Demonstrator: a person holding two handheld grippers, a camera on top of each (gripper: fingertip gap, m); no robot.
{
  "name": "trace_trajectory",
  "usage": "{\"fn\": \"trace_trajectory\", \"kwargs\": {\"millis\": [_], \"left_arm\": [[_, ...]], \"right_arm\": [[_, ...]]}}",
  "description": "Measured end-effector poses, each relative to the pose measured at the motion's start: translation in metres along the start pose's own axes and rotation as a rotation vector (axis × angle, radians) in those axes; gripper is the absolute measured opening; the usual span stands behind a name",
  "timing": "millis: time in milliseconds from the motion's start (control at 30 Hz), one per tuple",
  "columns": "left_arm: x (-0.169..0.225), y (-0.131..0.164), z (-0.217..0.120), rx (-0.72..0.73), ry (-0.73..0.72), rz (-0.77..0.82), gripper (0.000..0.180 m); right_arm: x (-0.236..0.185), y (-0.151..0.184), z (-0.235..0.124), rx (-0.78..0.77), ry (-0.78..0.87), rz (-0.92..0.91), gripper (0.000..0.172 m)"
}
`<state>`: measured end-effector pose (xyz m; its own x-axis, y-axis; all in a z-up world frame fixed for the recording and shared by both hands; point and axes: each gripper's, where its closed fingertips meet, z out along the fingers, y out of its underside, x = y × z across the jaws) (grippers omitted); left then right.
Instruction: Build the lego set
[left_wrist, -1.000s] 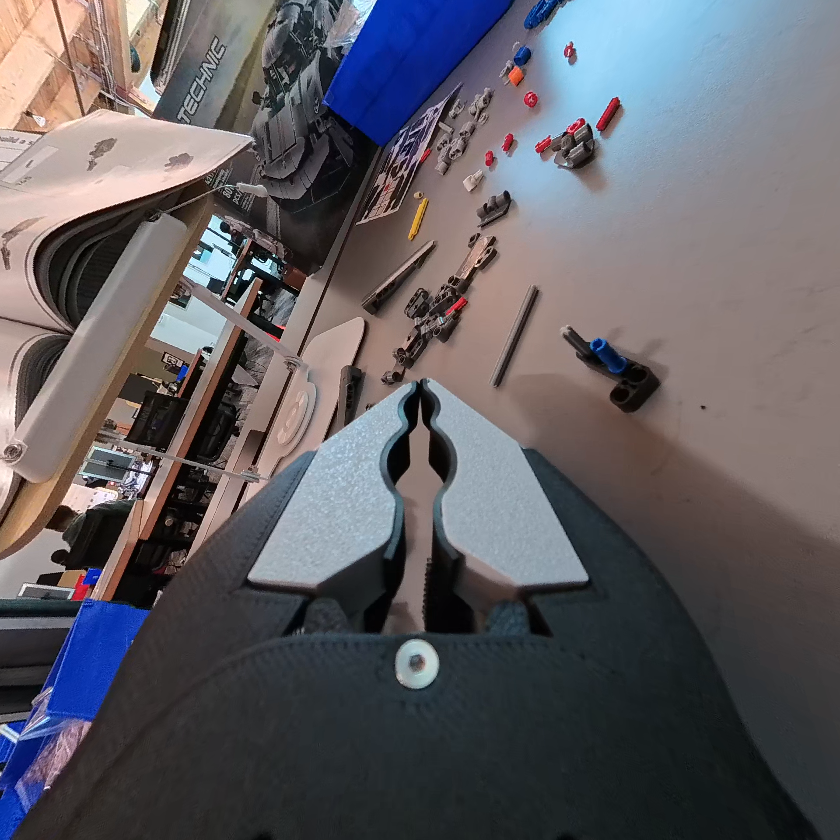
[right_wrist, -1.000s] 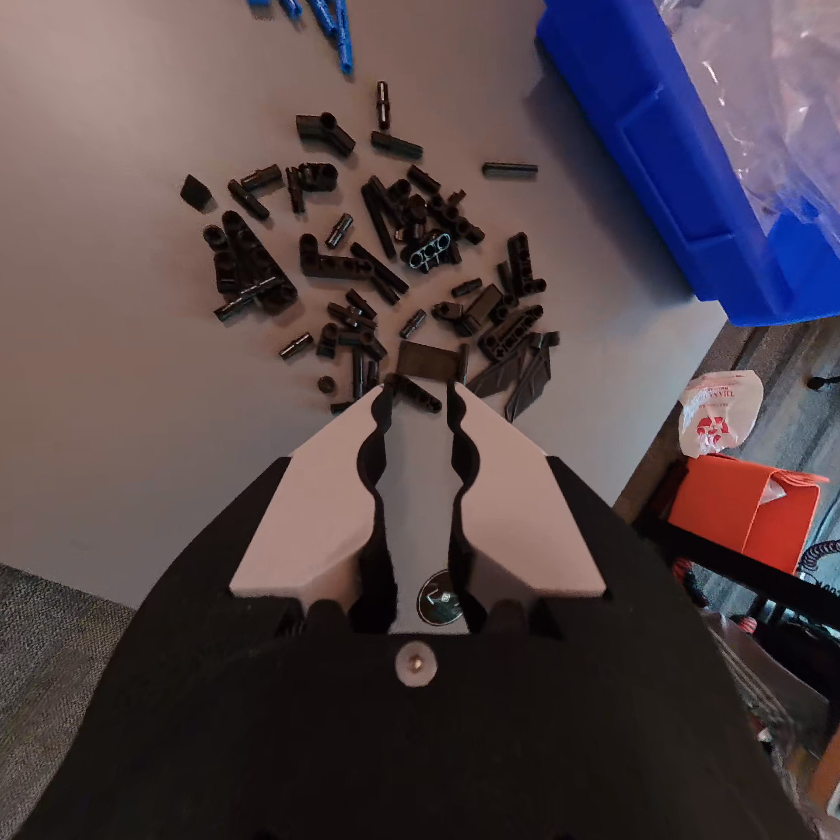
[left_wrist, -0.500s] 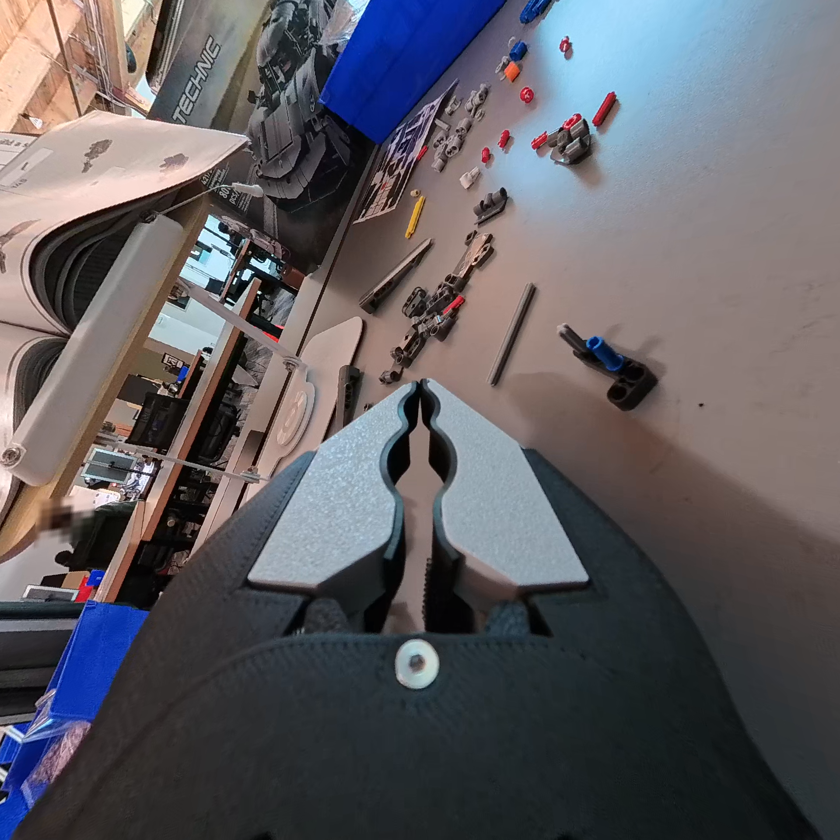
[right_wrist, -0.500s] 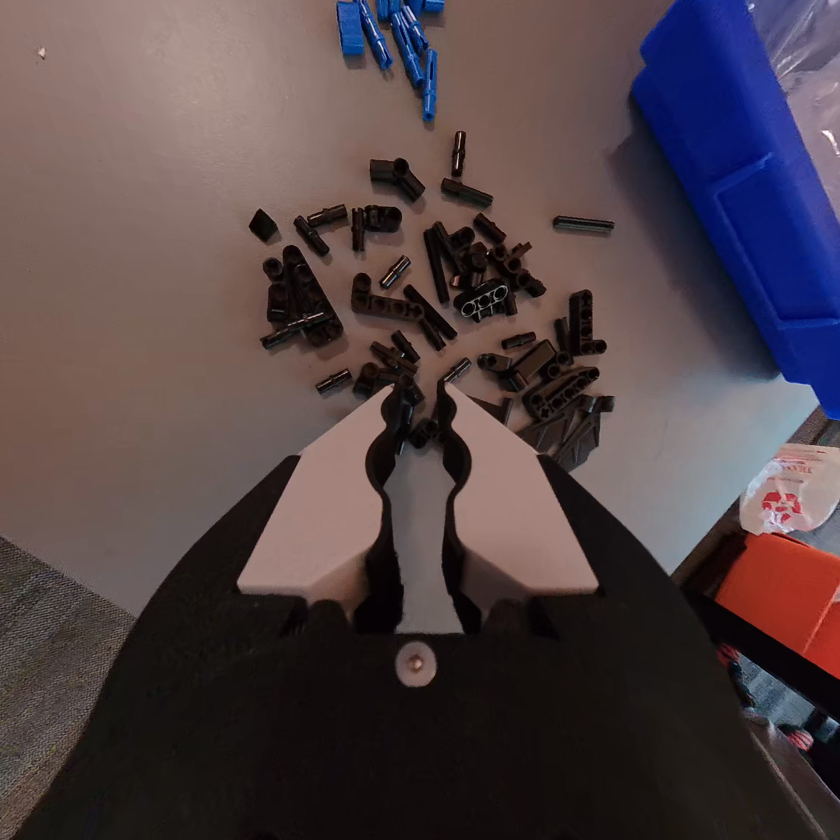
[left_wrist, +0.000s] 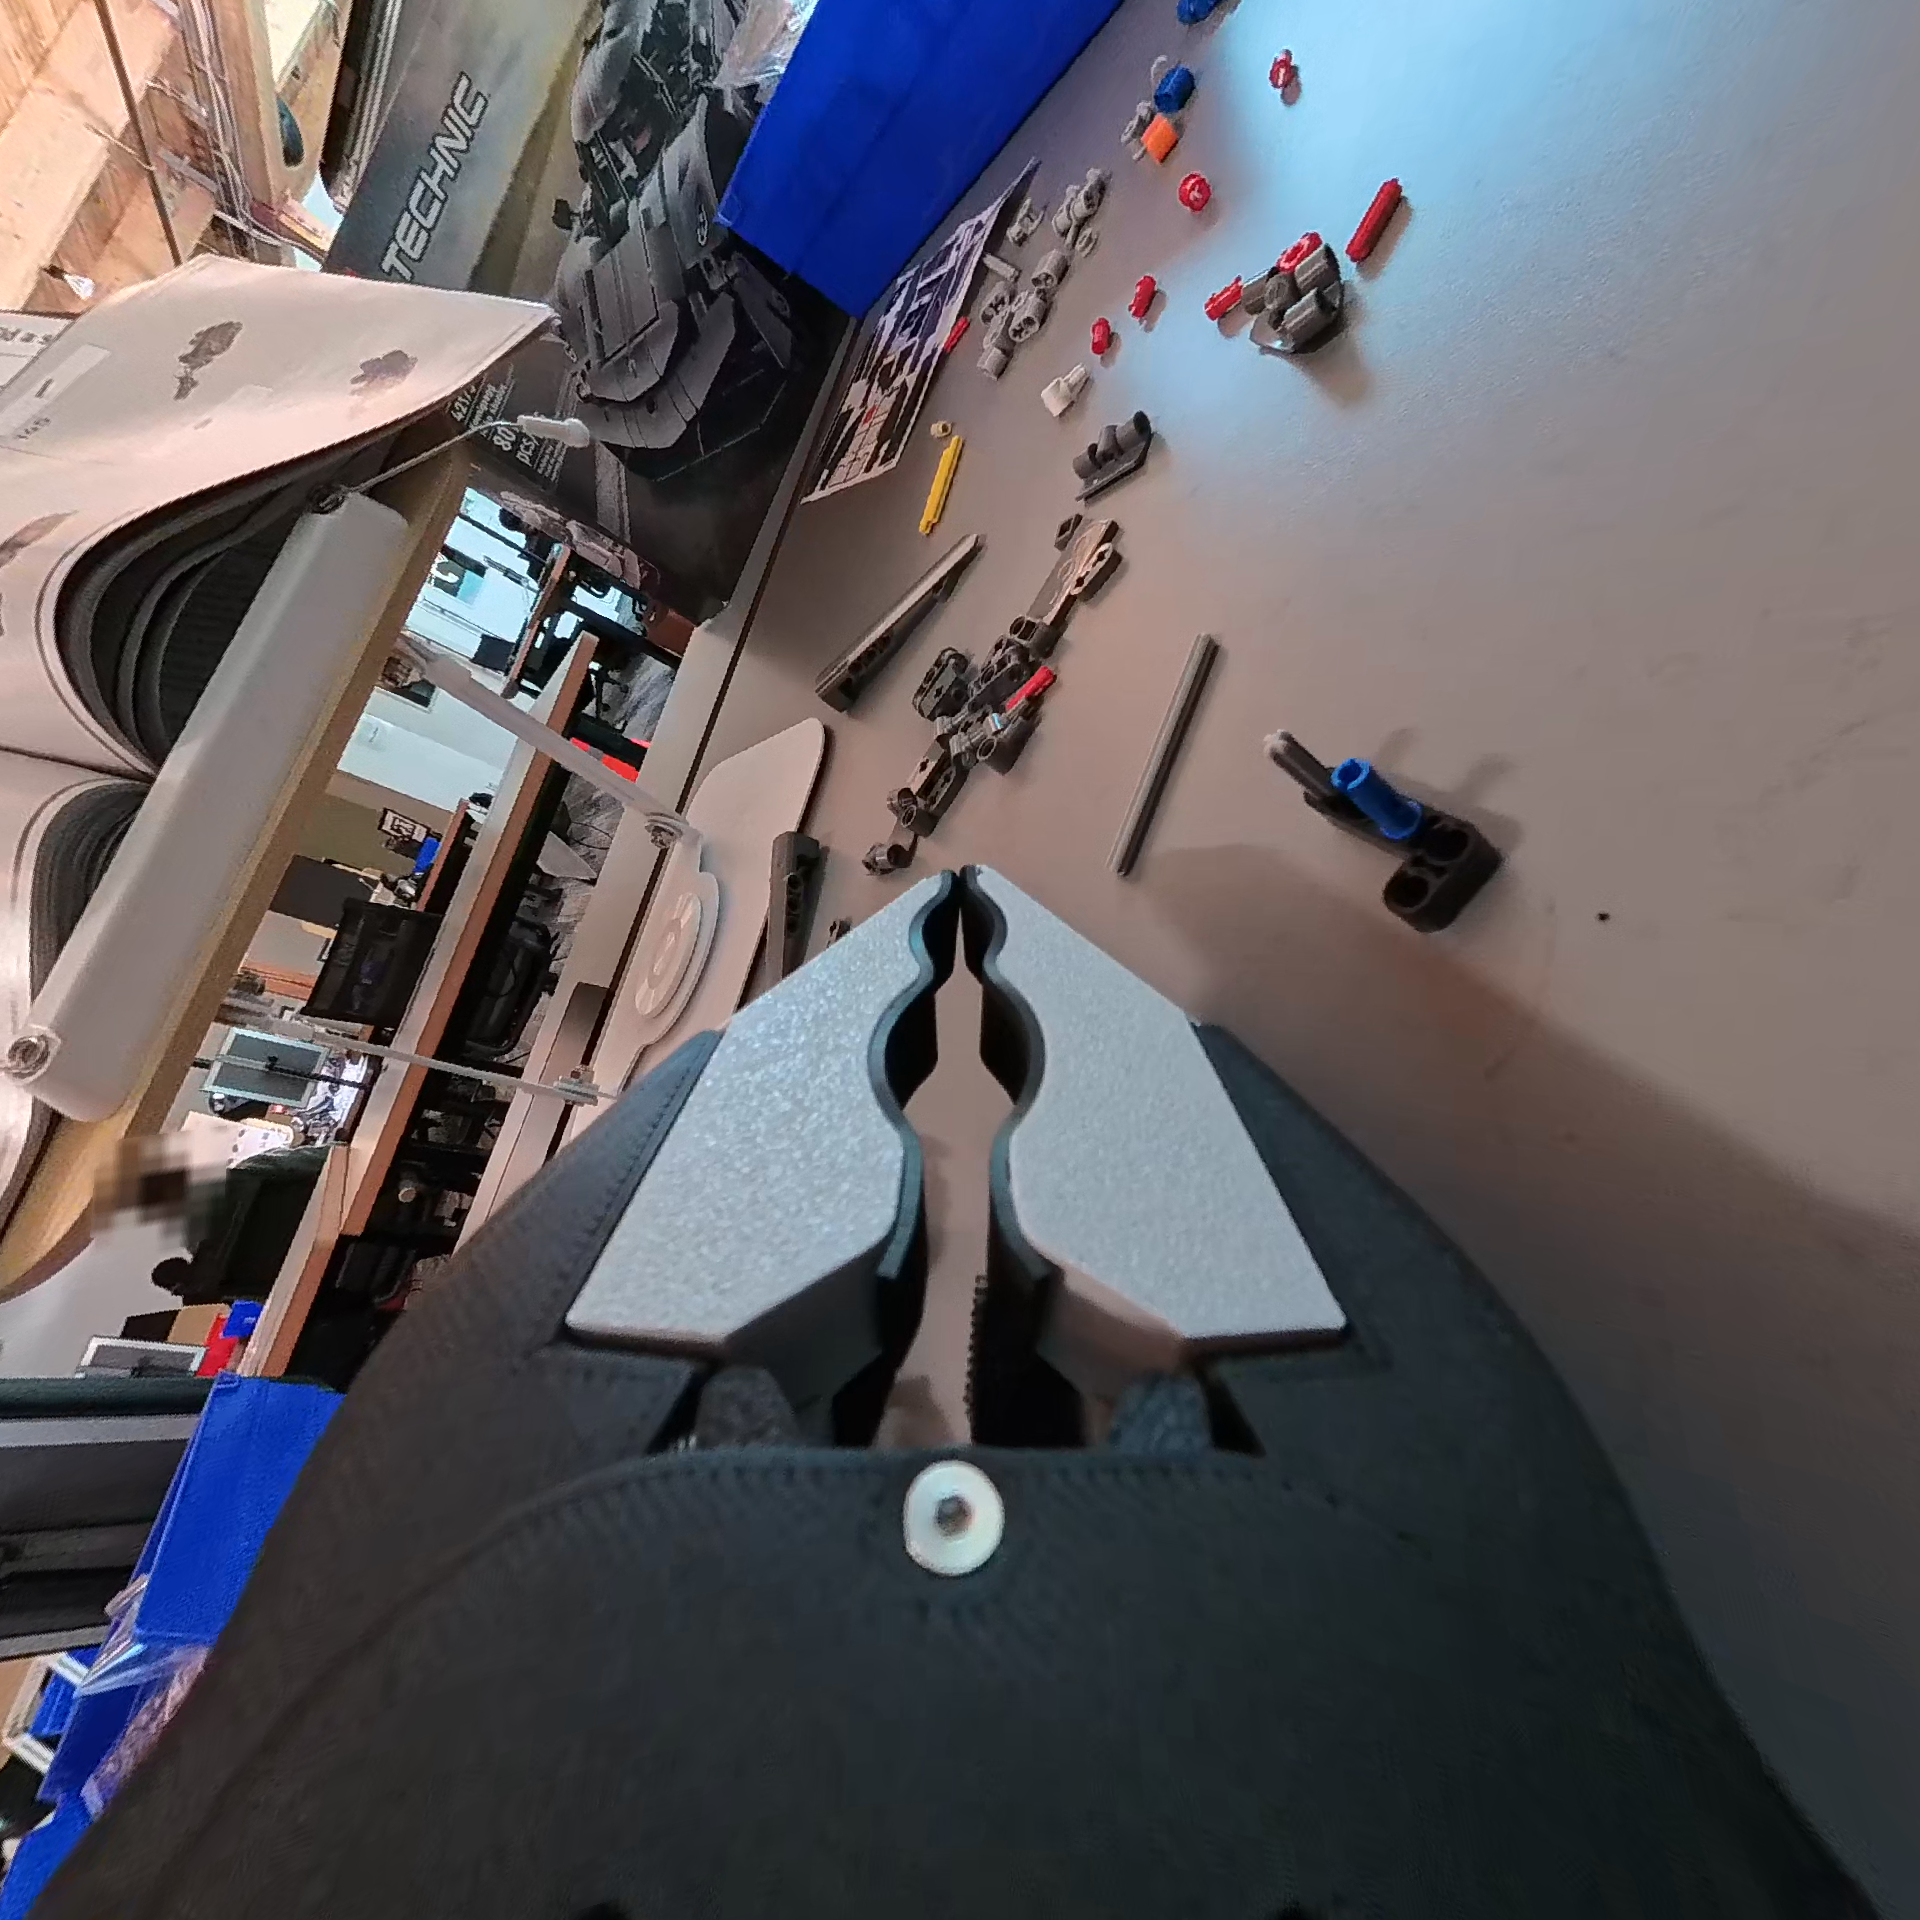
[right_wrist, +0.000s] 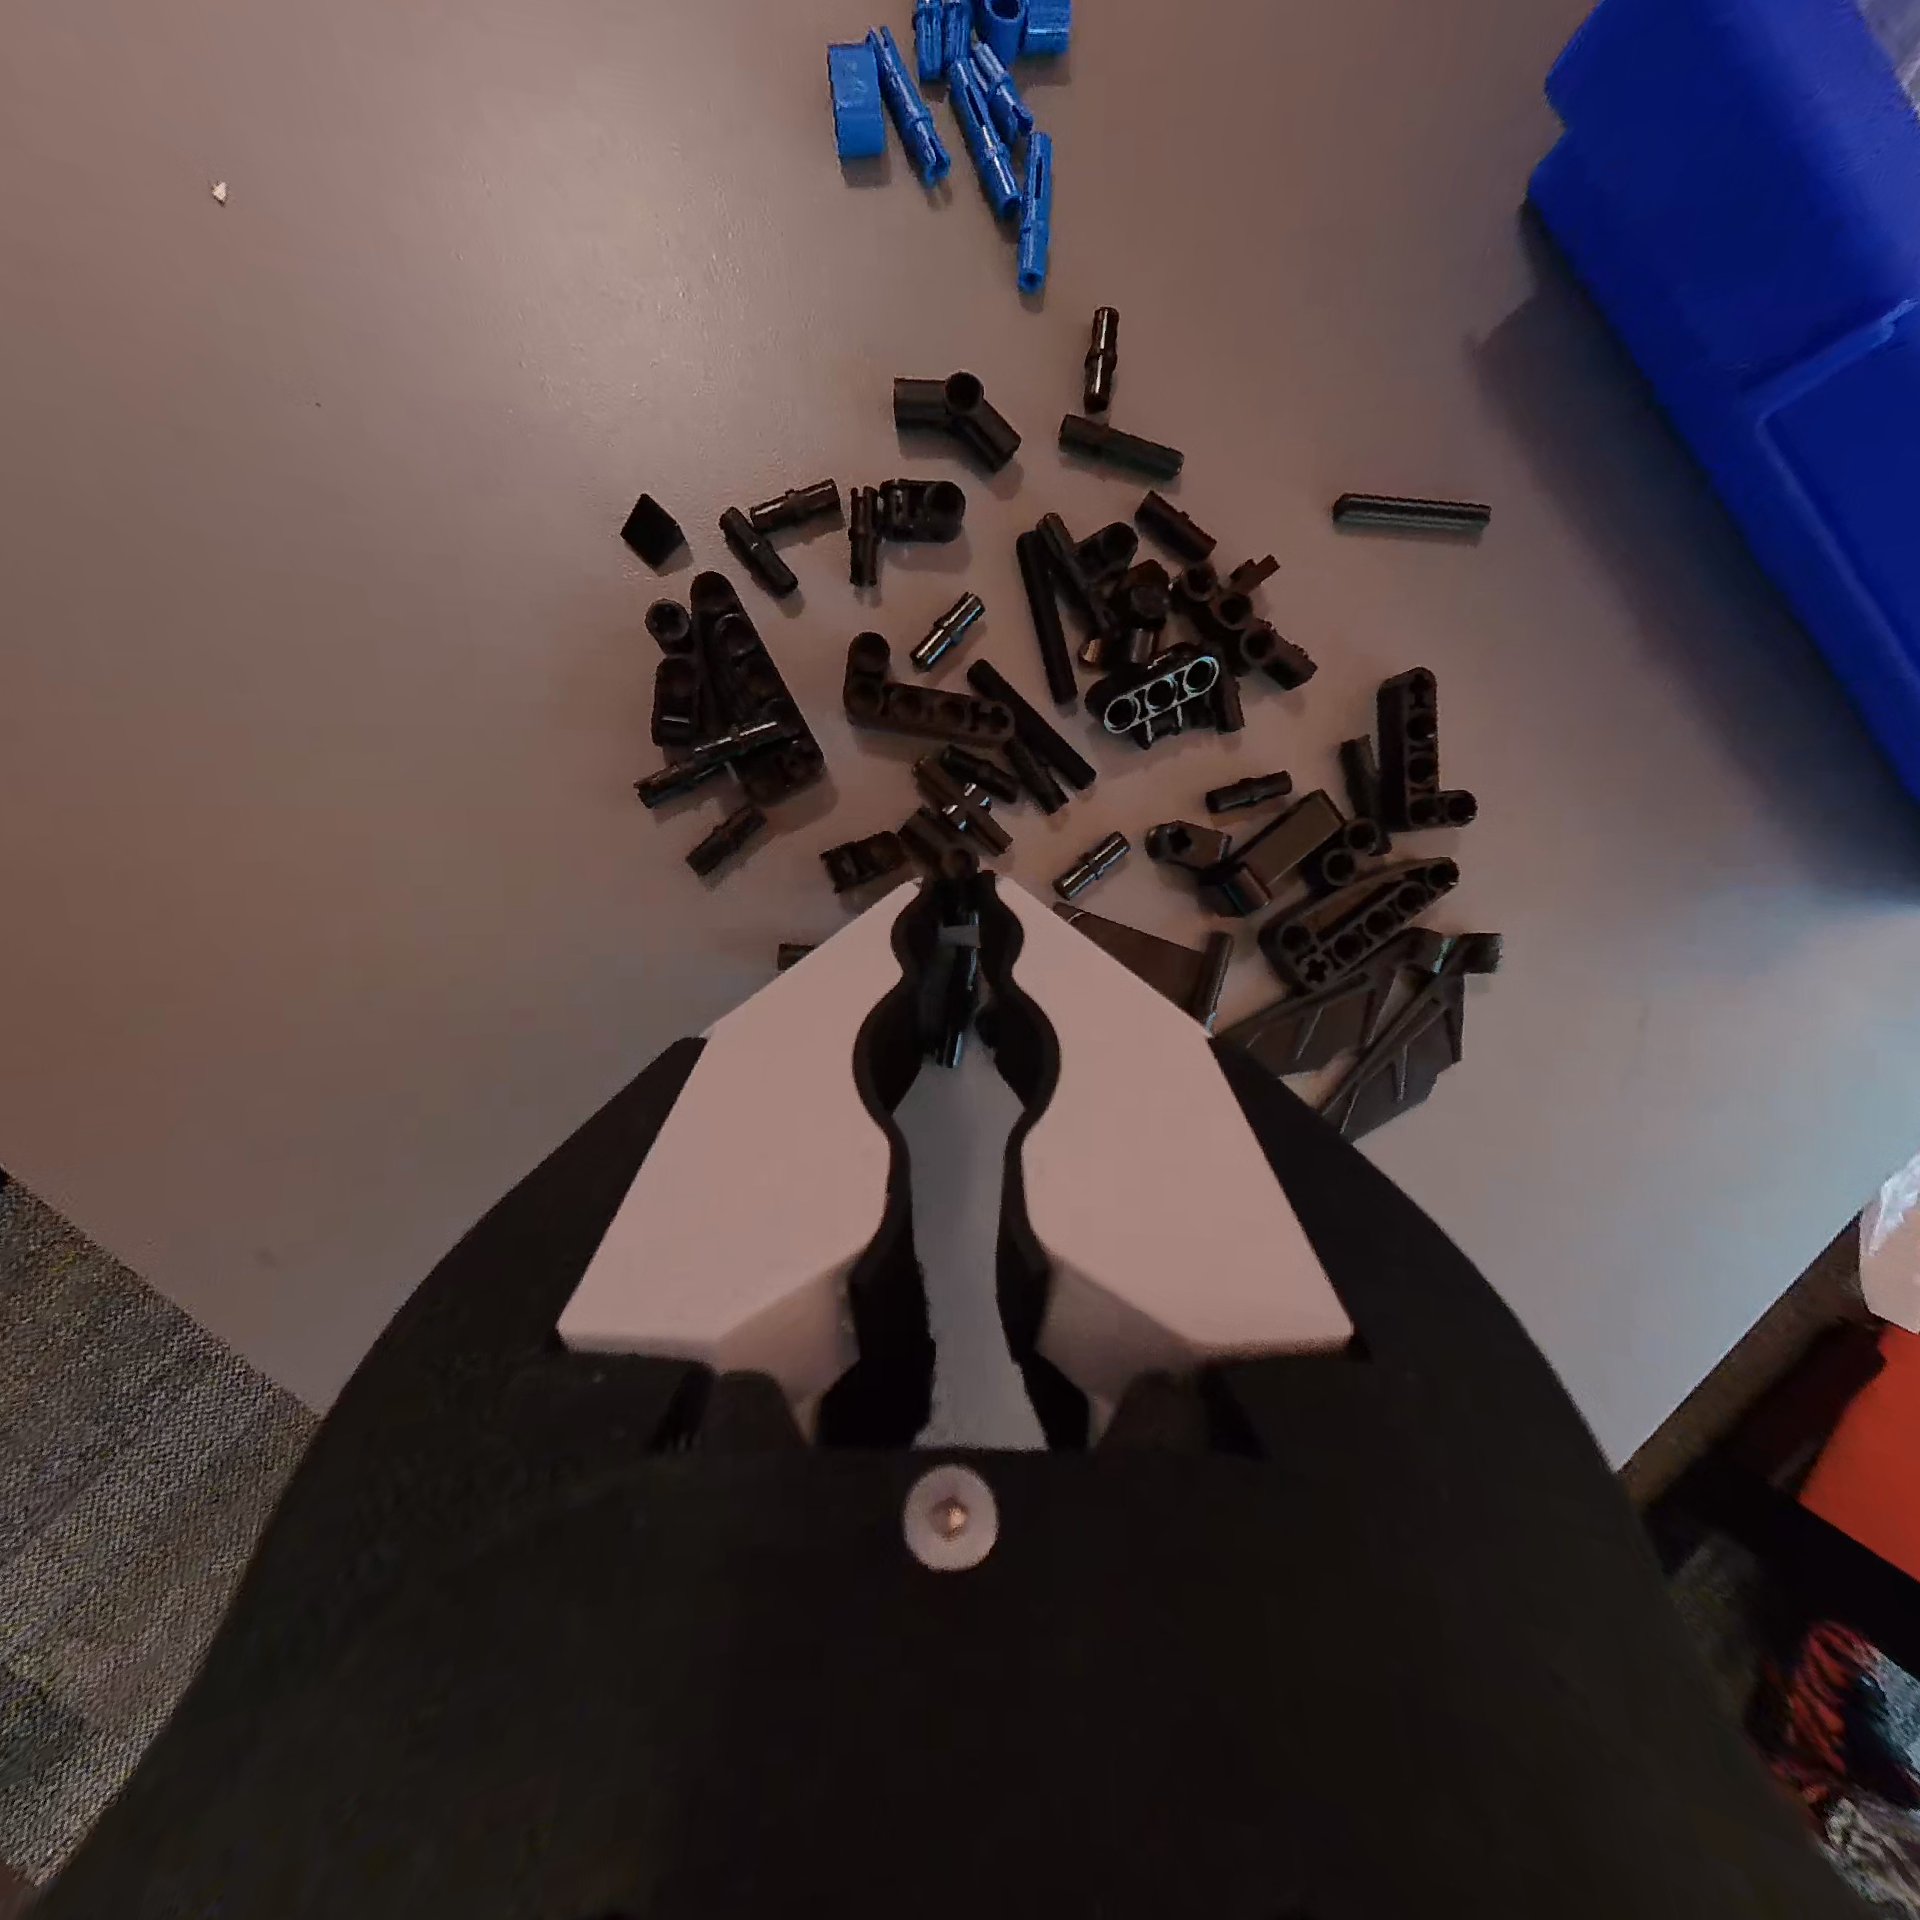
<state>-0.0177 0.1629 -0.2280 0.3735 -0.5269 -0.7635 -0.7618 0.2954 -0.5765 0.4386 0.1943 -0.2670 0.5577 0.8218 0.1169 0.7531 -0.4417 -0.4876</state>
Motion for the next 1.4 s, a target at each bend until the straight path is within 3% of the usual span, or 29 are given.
{"fn": "trace_trajectory", "kwargs": {"millis": [367,567,933,1200,1400], "left_arm": [[0.0,0.001,0.001,-0.005,-0.002,0.007,0.0],[-0.002,0.0,0.0,0.002,-0.01,-0.007,0.0],[-0.009,-0.003,-0.006,0.037,-0.014,-0.055,0.0],[-0.011,-0.012,-0.013,0.073,-0.019,-0.043,0.0],[-0.015,-0.017,-0.018,0.102,-0.018,-0.069,0.0]], "right_arm": [[0.004,-0.007,-0.015,0.044,0.065,-0.021,0.004],[-0.008,-0.032,-0.039,0.124,0.086,-0.076,0.004],[-0.097,-0.126,-0.045,0.266,0.007,-0.323,0.004],[-0.169,-0.176,-0.01,0.304,-0.143,-0.471,0.004],[-0.201,-0.196,0.013,0.295,-0.203,-0.526,0.004]]}}
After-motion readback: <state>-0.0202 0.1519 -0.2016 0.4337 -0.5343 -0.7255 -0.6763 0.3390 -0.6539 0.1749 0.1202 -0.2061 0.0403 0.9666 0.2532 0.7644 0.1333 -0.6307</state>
